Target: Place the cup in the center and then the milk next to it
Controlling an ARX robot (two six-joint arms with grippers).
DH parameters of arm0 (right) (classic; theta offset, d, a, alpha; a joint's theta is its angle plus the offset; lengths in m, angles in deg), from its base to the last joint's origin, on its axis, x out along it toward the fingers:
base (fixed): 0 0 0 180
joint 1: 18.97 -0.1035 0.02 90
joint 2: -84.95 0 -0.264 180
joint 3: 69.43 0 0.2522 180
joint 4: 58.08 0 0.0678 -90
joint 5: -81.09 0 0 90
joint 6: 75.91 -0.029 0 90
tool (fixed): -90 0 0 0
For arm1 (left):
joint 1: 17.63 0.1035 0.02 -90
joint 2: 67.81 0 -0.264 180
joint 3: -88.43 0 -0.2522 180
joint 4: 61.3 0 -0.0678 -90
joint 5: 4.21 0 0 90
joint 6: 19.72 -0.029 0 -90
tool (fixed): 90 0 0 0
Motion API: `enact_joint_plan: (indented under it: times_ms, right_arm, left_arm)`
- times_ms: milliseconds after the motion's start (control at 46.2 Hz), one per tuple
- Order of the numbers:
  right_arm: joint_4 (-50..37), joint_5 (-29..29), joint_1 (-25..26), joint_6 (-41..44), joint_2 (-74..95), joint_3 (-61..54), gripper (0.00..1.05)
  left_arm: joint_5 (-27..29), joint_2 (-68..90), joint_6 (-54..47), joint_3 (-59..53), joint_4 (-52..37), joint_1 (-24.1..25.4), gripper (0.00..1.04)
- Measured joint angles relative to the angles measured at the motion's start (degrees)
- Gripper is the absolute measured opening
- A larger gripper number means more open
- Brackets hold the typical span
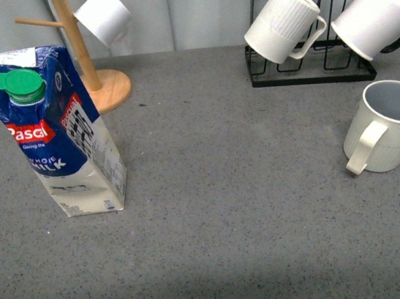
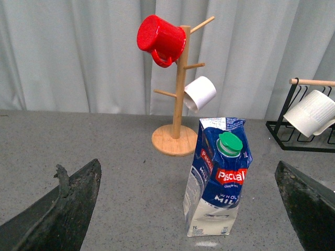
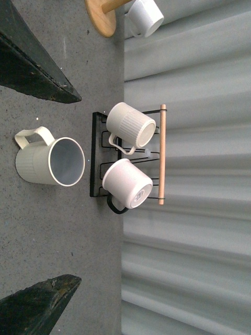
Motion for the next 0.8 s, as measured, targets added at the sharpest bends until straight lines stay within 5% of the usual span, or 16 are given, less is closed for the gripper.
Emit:
enact_joint_plan:
  times_ms: [801]
  right_arm:
    - [0.0, 0.0, 0.0, 0.0, 0.0, 0.0, 0.96]
  left_arm:
    - [0.0, 0.0, 0.02, 0.0, 0.0, 0.0, 0.98]
